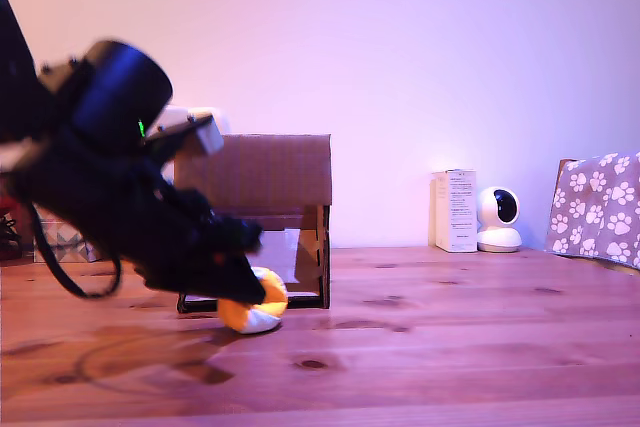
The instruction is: Drop the footbag into the cardboard dice tower
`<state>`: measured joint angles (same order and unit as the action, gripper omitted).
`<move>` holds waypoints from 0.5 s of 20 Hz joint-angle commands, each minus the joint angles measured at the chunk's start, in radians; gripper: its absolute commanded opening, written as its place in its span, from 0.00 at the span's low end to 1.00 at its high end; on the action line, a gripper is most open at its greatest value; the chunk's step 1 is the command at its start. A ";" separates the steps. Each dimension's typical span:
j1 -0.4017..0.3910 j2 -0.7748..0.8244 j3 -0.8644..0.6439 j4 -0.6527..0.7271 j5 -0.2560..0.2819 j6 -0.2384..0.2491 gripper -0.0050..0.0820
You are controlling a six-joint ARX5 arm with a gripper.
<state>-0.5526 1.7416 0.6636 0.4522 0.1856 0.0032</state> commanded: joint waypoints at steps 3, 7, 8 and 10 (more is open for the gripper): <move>-0.009 -0.156 -0.002 -0.097 0.059 0.004 0.18; -0.008 -0.332 -0.002 -0.178 0.098 0.005 0.18; -0.008 -0.375 -0.001 -0.179 0.098 0.005 0.18; -0.008 -0.456 -0.001 -0.155 0.097 0.006 0.18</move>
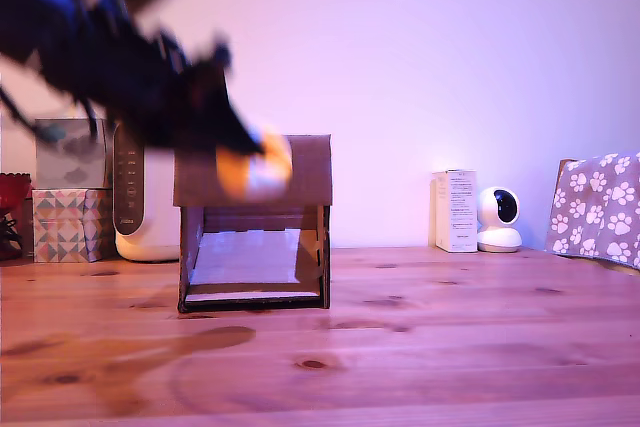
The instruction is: Drop the footbag into the cardboard dice tower
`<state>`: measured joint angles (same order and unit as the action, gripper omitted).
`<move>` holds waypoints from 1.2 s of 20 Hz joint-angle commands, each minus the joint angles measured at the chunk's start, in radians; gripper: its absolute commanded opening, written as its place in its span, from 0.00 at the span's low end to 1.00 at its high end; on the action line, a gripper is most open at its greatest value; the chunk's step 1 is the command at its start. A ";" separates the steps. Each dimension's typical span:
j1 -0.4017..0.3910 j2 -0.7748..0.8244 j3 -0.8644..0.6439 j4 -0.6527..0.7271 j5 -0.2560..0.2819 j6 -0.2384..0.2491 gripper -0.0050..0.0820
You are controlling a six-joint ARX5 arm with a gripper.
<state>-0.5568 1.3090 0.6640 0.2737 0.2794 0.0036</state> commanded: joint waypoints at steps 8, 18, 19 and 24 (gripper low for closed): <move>0.016 -0.088 0.015 0.278 -0.071 0.084 0.18; 0.099 0.215 0.404 -0.081 -0.058 0.076 0.18; 0.108 0.251 0.460 -0.150 -0.051 0.076 0.18; 0.138 0.354 0.646 -0.379 -0.021 0.076 0.18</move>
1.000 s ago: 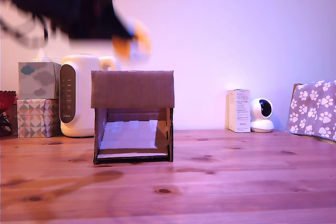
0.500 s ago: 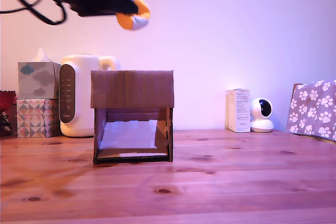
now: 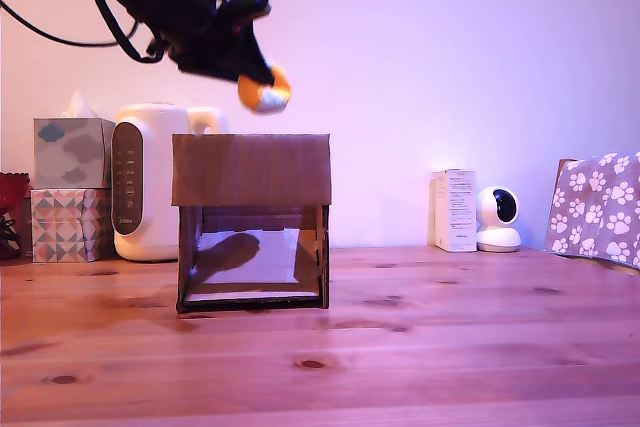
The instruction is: Drop the footbag into the cardboard dice tower
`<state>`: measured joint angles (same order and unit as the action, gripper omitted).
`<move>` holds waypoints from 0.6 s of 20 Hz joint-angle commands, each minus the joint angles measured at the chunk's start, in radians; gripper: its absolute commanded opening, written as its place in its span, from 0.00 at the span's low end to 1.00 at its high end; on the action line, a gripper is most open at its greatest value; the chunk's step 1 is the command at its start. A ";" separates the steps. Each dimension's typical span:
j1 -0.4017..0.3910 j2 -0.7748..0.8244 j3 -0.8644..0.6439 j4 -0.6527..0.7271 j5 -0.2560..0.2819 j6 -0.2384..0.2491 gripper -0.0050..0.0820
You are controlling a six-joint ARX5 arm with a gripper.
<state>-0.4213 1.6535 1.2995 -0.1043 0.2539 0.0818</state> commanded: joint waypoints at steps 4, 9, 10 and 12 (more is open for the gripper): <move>0.007 0.010 0.018 0.008 0.003 0.007 0.25; 0.007 -0.002 0.022 0.014 -0.004 0.031 0.85; 0.007 -0.014 0.026 -0.004 -0.003 0.033 0.82; 0.006 -0.048 0.026 -0.047 -0.003 0.034 0.63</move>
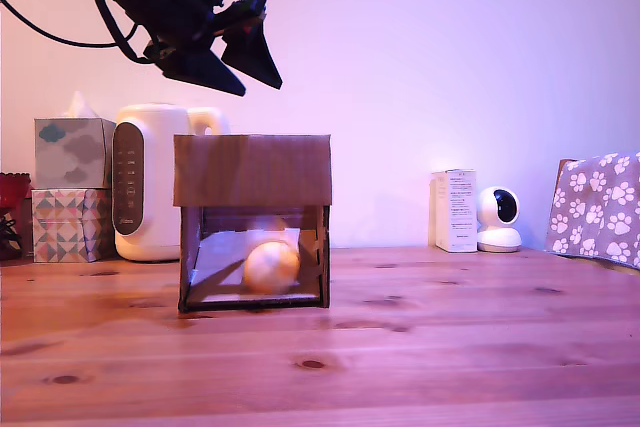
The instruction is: Drop the footbag into the cardboard dice tower
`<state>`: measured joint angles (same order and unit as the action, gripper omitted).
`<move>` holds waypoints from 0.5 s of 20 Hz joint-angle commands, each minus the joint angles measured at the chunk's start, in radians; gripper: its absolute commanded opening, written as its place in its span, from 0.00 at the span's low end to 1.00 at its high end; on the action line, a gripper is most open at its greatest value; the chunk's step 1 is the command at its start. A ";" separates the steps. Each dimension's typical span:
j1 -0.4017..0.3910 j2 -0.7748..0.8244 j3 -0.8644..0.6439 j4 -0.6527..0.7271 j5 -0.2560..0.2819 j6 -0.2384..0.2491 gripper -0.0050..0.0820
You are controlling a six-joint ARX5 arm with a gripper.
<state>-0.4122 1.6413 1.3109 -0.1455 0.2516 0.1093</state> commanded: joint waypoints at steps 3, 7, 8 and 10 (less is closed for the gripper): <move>-0.003 -0.102 0.014 -0.108 0.025 0.005 0.01; -0.003 -0.158 -0.009 -0.192 0.032 0.014 0.03; -0.003 -0.177 -0.032 -0.182 0.038 0.017 0.03; -0.002 -0.228 -0.114 -0.119 0.051 0.020 0.03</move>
<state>-0.4122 1.4246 1.2530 -0.2726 0.2939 0.1173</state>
